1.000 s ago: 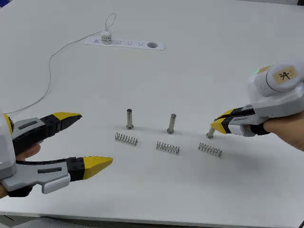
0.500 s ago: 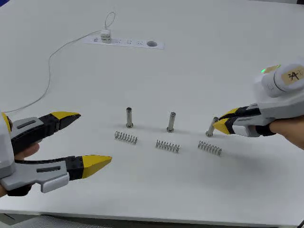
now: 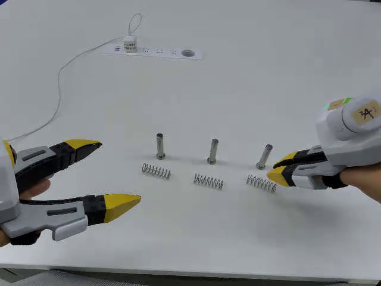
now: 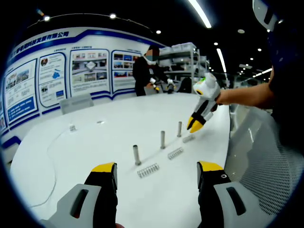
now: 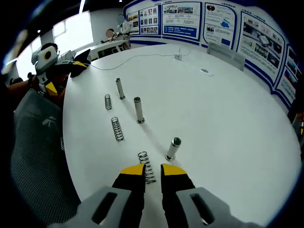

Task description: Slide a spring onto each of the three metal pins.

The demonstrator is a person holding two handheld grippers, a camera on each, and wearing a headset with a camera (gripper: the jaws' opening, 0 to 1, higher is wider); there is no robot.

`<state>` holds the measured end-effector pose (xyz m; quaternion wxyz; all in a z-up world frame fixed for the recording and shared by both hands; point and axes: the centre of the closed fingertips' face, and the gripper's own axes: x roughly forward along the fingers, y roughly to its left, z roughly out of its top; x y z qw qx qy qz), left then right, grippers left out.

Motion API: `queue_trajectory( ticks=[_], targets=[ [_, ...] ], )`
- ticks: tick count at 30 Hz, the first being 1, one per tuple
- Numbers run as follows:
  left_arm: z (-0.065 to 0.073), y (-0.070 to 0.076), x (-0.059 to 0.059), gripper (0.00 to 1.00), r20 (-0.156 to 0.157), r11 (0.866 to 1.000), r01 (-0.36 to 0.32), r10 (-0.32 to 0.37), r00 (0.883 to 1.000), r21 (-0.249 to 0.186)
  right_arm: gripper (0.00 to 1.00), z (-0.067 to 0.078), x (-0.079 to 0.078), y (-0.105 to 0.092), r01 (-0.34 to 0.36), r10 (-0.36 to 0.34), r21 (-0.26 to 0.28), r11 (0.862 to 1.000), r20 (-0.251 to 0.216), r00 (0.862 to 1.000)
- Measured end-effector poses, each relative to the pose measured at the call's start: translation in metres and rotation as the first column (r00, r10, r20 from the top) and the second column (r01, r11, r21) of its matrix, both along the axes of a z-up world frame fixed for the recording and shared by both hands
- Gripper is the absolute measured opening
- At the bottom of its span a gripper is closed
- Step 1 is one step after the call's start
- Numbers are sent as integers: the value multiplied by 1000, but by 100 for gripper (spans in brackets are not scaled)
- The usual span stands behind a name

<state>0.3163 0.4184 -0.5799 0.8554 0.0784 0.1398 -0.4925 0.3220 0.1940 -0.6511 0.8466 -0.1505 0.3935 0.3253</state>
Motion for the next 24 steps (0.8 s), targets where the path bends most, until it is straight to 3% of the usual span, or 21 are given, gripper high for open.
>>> queue_trajectory(
  ticks=[14, 17, 24],
  targets=[
    [-1, 1, -1, 70, -3, 1000, -8, 8, 1000, 0, 13, -13, 7, 28, -149, 147, -99, 984, -31, 989],
    [-1, 2, -1, 70, -5, 1000, -10, 10, 1000, -1, 13, -18, 9, 27, -186, 180, -145, 972, -53, 982],
    [-1, 3, -1, 70, -6, 1000, -16, 16, 1000, -3, 13, -25, 9, 28, -239, 223, -180, 954, -106, 969]
  ],
)
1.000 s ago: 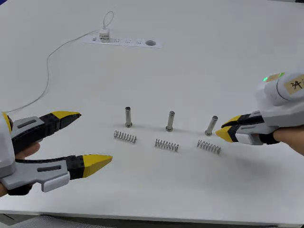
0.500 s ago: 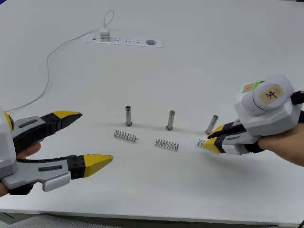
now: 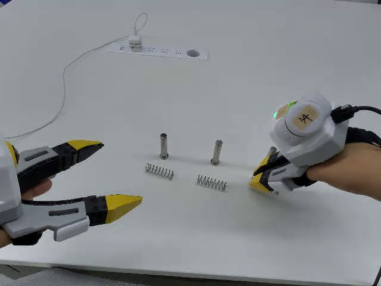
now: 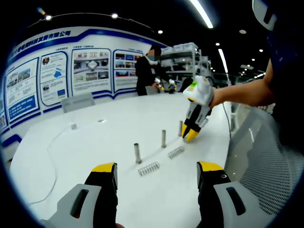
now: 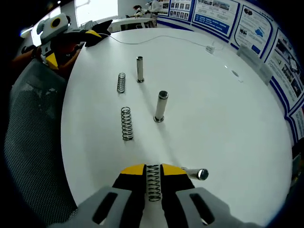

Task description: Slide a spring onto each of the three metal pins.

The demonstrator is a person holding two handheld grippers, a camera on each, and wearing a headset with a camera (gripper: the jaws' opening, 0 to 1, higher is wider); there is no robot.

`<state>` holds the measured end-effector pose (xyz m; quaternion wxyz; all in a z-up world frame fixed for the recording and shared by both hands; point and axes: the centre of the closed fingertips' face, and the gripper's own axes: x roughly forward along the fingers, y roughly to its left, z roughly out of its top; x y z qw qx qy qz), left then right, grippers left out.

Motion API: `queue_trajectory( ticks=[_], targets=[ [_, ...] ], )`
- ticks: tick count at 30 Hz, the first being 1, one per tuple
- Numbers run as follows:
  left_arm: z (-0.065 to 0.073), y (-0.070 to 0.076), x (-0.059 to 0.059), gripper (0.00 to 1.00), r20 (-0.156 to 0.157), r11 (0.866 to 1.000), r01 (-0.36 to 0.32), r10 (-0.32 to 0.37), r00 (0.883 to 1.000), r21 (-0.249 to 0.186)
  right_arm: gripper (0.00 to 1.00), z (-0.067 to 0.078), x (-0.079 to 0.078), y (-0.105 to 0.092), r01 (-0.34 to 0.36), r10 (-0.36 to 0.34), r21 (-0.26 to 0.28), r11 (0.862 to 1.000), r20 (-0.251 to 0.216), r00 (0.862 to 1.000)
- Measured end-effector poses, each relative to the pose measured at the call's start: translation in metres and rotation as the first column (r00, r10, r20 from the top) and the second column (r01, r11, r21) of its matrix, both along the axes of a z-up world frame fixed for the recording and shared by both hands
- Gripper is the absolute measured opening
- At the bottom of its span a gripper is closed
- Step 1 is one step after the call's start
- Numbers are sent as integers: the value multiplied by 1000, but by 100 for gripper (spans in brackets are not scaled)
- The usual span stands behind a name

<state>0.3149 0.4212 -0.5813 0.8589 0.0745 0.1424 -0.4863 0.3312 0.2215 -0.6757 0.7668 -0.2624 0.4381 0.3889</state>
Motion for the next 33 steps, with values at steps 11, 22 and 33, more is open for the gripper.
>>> queue_trajectory(
  ticks=[11, 22, 33],
  targets=[
    [1, 2, 0, 69, -1, 1000, -6, 6, 1000, -1, 12, -5, -1, -1, -40, 38, -36, 999, -48, 998],
    [0, 1, -1, 69, -1, 1000, -3, 3, 1000, -1, 12, 8, -2, -1, -8, 8, 12, 1000, -21, 1000],
    [-1, 0, -1, 69, 0, 1000, 4, -4, 1000, -3, 12, 26, -1, -4, 33, -35, 58, 998, 33, 999]
  ],
)
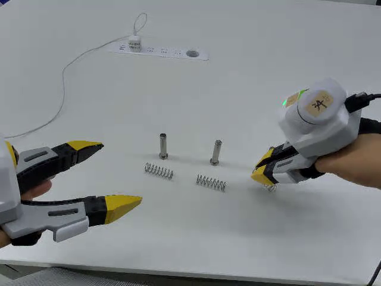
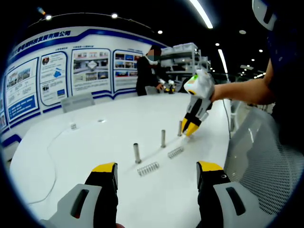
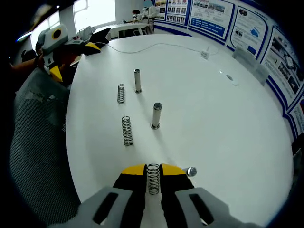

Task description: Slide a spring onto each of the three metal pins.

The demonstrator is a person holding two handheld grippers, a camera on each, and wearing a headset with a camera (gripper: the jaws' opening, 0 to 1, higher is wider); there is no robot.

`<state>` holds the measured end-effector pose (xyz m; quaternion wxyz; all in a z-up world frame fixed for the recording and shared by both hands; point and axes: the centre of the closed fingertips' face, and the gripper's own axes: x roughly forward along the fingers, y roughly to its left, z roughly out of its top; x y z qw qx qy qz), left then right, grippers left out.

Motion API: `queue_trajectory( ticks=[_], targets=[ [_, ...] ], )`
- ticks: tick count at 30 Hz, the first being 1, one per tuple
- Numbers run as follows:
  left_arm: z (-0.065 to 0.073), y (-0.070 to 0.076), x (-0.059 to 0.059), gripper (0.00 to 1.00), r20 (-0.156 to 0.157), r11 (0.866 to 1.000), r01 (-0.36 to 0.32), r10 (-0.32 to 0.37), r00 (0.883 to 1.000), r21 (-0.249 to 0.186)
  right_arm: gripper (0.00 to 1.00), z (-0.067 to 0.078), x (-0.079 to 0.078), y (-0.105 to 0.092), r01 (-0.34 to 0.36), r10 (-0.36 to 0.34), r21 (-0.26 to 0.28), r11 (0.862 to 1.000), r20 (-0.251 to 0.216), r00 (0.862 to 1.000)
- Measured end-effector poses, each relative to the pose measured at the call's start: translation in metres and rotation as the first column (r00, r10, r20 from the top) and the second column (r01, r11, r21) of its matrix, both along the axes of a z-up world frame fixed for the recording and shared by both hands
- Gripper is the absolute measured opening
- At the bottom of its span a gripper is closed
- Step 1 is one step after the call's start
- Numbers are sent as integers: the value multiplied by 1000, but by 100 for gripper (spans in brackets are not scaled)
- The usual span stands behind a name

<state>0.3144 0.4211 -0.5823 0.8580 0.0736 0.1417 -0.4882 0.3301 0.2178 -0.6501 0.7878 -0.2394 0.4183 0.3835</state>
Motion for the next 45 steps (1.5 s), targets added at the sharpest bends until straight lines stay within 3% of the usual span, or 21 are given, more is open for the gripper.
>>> queue_trajectory(
  ticks=[27, 34, 45],
  targets=[
    [0, -2, 0, 69, 1, 1000, 7, -7, 1000, 8, 12, 17, 1, -4, 45, -47, 48, 998, 43, 998],
    [1, -4, -1, 69, 2, 1000, 8, -8, 1000, 10, 12, 33, 2, -2, 53, -58, 79, 995, 63, 996],
    [3, -2, -1, 69, 4, 1000, 6, -6, 1000, 9, 12, 75, 10, -1, 50, -64, 110, 993, 131, 989]
  ],
)
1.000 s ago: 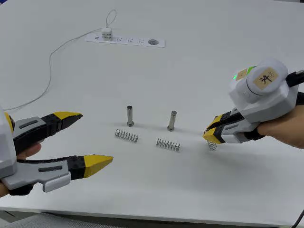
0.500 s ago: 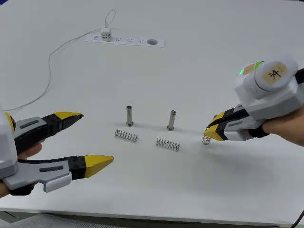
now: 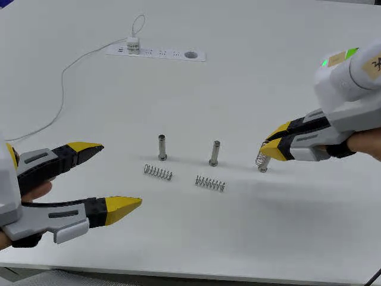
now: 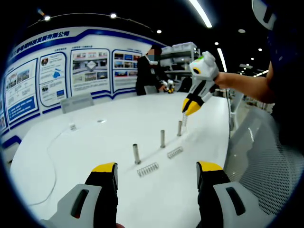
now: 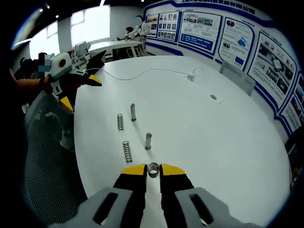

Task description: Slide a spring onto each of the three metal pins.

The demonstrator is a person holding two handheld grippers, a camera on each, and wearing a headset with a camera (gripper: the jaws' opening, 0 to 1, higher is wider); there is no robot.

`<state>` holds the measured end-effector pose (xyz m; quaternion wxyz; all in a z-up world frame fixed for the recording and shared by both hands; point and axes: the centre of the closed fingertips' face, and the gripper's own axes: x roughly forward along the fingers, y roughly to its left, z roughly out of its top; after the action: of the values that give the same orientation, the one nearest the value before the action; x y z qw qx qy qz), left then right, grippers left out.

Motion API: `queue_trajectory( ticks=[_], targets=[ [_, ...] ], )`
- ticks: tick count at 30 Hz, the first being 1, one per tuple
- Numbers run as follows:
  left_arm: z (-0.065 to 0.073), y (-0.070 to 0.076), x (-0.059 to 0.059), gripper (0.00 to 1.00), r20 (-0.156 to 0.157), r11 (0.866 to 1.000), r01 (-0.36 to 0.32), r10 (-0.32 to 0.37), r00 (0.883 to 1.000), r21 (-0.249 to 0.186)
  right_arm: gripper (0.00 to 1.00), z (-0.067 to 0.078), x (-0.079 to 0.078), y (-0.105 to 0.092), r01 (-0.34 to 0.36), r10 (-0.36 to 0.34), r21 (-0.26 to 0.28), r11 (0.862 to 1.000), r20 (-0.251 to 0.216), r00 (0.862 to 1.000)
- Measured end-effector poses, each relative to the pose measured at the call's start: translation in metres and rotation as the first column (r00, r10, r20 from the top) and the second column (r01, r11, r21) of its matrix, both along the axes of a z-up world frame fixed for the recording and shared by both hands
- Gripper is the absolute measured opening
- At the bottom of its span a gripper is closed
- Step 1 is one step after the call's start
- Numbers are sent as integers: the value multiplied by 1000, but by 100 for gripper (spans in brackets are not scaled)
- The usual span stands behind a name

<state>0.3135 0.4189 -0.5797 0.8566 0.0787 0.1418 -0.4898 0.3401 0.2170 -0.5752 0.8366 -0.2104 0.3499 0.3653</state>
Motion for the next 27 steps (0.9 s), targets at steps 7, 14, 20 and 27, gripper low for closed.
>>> queue_trajectory(
  ticks=[7, 14, 20, 27],
  targets=[
    [1, 1, 0, 69, 2, 1000, -2, 2, 1000, -1, 12, 16, 8, -8, 21, -21, 6, 1000, 36, 999],
    [1, 1, 0, 69, 2, 1000, -4, 4, 1000, -2, 12, 20, 14, -19, 48, -48, -2, 999, 48, 998],
    [0, 1, 0, 69, 1, 1000, -4, 4, 1000, -2, 12, 17, 17, -25, 64, -64, -3, 998, 45, 997],
    [-1, 0, -1, 69, -2, 1000, -2, 2, 1000, 0, 12, 5, 20, -28, 81, -81, 4, 997, 28, 996]
  ],
)
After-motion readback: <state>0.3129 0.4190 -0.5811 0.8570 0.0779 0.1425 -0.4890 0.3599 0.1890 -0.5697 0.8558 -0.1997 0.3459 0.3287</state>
